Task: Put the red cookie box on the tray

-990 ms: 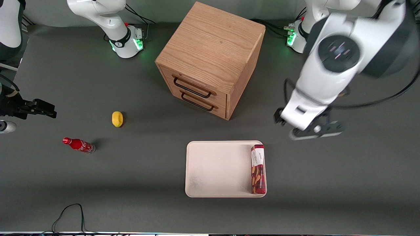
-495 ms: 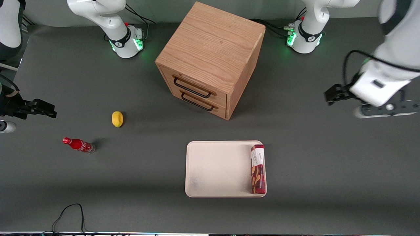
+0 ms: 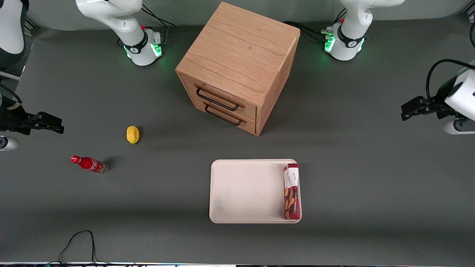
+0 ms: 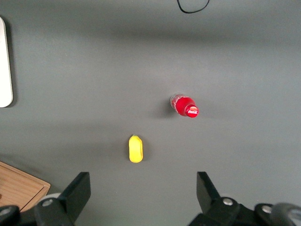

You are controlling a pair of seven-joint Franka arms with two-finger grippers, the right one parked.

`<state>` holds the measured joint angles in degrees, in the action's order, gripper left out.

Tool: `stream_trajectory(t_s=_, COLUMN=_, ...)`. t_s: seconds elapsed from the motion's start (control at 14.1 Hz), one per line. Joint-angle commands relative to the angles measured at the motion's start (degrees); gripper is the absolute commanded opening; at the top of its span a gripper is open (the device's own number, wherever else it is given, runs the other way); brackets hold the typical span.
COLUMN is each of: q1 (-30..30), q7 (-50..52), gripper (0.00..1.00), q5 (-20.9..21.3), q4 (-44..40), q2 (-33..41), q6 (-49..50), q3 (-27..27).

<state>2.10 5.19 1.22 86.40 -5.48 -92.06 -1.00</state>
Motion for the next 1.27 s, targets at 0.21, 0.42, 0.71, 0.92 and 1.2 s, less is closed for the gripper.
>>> stream_trajectory(t_s=0.21, q1=-0.25, q7=-0.88, gripper=1.00, q5=-0.34, q4=10.26, q2=6.52, q6=-6.46, q3=-0.23)
stream_trajectory(t_s=0.42, q1=0.27, q7=-0.18, gripper=1.00, q5=-0.78, q4=10.11, q2=6.79, q6=-4.89, q3=0.38)
stream_trajectory(t_s=0.71, q1=-0.16, q7=-1.05, gripper=1.00, q5=-1.75, q4=5.72, q2=6.01, q6=-0.77, q3=0.39)
stream_trajectory(t_s=0.92, q1=-0.08, q7=-0.80, gripper=1.00, q5=-1.75, q4=5.36, q2=5.74, q6=-0.57, q3=0.39)
stream_trajectory(t_s=1.2, q1=-1.48, q7=-1.06, gripper=1.00, q5=-3.24, q4=5.27, q2=5.65, q6=-0.40, q3=-0.14)
